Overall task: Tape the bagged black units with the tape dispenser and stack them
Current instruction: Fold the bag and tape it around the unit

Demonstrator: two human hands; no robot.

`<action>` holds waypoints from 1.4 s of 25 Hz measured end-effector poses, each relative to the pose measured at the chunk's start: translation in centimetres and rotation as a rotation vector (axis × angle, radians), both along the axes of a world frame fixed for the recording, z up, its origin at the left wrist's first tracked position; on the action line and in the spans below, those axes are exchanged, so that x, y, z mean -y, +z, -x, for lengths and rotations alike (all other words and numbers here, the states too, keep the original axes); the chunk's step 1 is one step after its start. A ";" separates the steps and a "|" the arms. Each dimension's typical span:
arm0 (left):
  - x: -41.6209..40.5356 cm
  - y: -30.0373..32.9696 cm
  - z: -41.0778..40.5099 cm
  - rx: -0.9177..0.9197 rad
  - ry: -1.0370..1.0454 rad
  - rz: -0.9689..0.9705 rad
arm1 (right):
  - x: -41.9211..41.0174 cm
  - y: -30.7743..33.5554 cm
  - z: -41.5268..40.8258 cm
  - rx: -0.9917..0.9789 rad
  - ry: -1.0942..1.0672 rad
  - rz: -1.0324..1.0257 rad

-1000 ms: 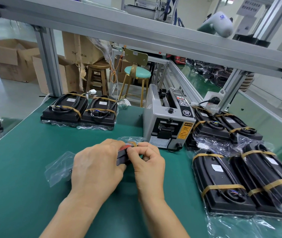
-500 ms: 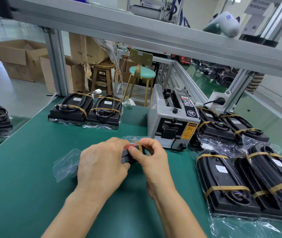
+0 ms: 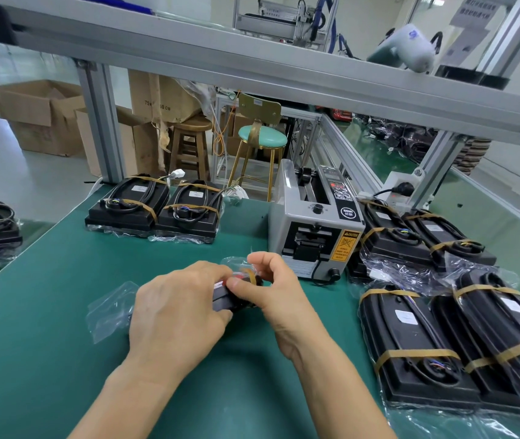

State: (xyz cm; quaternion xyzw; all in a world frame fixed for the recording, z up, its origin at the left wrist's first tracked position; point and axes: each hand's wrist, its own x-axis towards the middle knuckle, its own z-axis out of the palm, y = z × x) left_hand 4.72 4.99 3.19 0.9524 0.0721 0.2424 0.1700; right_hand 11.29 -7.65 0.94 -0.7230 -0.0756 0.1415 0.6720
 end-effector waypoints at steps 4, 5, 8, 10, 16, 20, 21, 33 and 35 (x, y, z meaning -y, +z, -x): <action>-0.3 0.2 -0.2 -0.009 0.044 0.040 | 0.6 -0.2 -0.3 0.016 0.033 -0.038; -0.4 0.3 -0.3 -0.008 0.039 0.040 | 0.4 -0.3 -0.4 0.024 -0.010 -0.059; -0.7 0.6 -0.6 -0.027 0.022 0.066 | -0.5 -0.4 -0.5 -0.004 -0.090 -0.115; -1.0 0.8 -0.7 -0.071 0.015 0.106 | -0.5 -0.5 -0.3 0.035 -0.142 -0.133; -5.3 2.3 -0.3 0.086 -0.174 0.867 | 3.6 -0.6 0.8 0.204 -0.275 -0.129; -5.7 1.2 -0.9 0.215 -0.520 1.438 | 3.6 -0.5 2.4 0.064 0.145 -0.160; -5.4 0.4 -1.1 0.209 -0.577 1.532 | 3.4 -0.5 2.7 0.091 0.232 -0.184; -4.2 -3.2 -2.0 0.112 -0.901 1.771 | 3.6 0.6 4.7 0.332 0.274 -0.332; -4.9 -2.9 -1.9 0.019 -1.079 1.672 | 3.4 0.5 4.7 0.319 0.280 -0.368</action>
